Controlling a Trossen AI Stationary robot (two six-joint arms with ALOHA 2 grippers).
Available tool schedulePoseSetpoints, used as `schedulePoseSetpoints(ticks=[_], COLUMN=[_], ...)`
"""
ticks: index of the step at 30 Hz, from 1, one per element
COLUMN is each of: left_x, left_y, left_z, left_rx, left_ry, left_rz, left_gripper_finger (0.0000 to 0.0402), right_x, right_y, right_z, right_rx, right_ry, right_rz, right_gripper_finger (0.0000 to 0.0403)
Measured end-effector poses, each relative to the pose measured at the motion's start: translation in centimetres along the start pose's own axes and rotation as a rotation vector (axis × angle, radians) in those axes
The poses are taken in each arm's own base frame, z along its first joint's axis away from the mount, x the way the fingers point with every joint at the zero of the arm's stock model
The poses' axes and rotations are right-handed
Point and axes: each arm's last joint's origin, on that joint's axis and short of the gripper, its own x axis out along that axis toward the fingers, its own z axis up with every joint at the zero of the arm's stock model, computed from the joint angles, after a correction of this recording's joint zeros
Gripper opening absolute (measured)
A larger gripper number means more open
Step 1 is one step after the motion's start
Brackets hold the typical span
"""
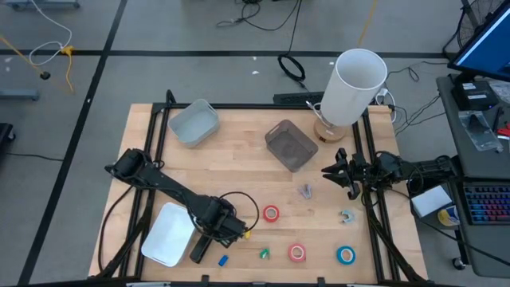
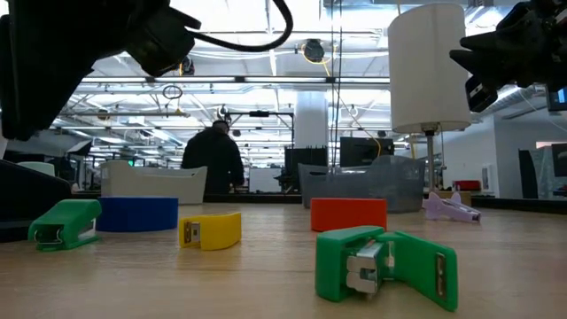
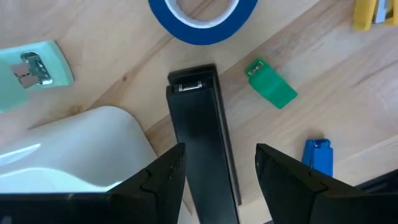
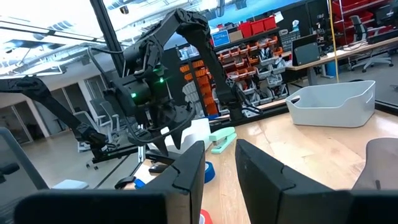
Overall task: Pick and place Stapler, Stapler remover, tape
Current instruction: Put the large black stapler into the black bin
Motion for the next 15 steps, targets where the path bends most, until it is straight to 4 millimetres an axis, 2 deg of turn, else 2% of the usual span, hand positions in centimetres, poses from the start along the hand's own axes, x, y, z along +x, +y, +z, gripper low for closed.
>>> schedulePoseSetpoints(ticks=[7, 15], left_x=[0.4, 2.5], left_y=[-0.1, -0.8], left_z=[0.1, 0.3], left_rx=[-0.002, 0.025], left_ry=[0.005, 0.082], left_rz=[0.022, 0.059], left_gripper_finger=[0.0191, 0.0191], right_x=[0.0, 0.0], right_y=[0.0, 0.0], right_z=[0.0, 0.0], right_rx=[0.0, 0.0], right_ry=[0.0, 0.0], right_rz=[0.0, 0.0], right_gripper_finger=[0.0085, 0.0084])
